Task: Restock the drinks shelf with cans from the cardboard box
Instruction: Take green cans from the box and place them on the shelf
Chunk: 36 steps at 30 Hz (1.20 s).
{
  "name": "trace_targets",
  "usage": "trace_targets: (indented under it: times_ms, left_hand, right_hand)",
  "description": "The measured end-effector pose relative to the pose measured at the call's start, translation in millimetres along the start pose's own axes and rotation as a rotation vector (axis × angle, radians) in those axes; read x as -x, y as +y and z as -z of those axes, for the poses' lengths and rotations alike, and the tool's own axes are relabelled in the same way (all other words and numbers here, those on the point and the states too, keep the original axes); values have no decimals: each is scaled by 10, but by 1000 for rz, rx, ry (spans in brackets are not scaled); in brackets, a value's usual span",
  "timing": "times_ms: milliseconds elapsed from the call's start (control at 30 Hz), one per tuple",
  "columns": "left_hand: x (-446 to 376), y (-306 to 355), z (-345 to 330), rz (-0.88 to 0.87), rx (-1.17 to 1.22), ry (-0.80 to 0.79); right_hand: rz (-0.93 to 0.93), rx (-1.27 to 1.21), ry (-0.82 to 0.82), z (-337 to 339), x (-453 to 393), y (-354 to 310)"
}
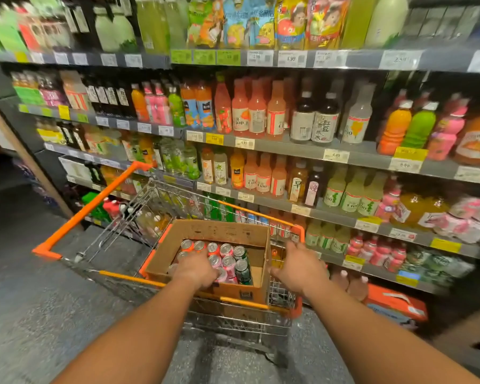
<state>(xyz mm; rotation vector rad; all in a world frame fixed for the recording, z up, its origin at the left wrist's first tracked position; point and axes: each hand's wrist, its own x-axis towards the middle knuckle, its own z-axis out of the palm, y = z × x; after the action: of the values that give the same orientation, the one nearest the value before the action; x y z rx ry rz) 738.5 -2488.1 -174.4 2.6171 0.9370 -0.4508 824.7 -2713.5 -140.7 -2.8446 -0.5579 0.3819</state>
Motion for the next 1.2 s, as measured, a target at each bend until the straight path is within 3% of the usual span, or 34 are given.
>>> trace_targets:
  times_ms: [167, 567, 733, 867, 1033, 1200]
  left_hand:
    - [-208, 198, -230, 36, -4, -42]
    - [-704, 466, -513, 285, 221, -26]
    - [-868, 476, -733, 399, 332, -26]
    - [-1091, 517, -803, 426, 399, -43]
    - [-1589, 590, -999, 442, 534, -58]
    - [-2066, 715, -1460, 497, 600, -141]
  right_hand:
    - [24, 29, -58, -48, -380, 207]
    - [327, 104, -250, -321, -1479, 184]
    - [377, 81, -360, -443, -1932, -78]
    - [460, 99, -352, -644, -2191, -338]
    - [334, 95, -480, -907, -2607, -482]
    - [-110, -231, -617, -1240, -2925, -507]
